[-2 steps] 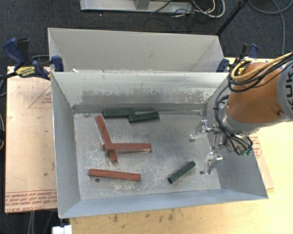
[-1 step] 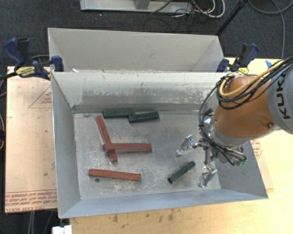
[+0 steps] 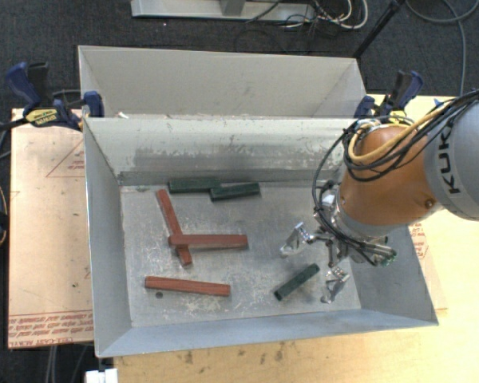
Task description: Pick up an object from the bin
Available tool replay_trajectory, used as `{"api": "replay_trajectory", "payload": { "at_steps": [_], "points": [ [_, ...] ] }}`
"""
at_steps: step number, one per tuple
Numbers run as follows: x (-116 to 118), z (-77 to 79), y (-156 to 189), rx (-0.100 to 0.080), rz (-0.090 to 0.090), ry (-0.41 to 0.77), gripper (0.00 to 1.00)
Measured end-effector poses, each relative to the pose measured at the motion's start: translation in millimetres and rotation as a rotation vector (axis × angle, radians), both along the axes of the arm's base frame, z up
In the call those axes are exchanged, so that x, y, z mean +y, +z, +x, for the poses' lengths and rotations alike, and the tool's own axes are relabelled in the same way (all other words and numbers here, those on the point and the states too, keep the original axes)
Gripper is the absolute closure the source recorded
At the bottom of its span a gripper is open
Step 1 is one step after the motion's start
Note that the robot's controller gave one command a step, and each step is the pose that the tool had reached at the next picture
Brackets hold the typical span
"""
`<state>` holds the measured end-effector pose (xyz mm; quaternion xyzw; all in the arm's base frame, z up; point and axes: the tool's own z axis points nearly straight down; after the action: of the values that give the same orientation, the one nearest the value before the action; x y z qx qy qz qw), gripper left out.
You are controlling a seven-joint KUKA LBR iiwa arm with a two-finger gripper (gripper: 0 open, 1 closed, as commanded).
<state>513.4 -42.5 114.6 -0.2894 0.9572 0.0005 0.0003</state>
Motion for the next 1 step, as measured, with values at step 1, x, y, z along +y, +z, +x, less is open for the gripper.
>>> {"api": "replay_trajectory", "payload": {
  "at_steps": [1],
  "points": [
    [6.1,-13.9,-35.3,-0.003,0.000,0.091,0.00]
  ]
}}
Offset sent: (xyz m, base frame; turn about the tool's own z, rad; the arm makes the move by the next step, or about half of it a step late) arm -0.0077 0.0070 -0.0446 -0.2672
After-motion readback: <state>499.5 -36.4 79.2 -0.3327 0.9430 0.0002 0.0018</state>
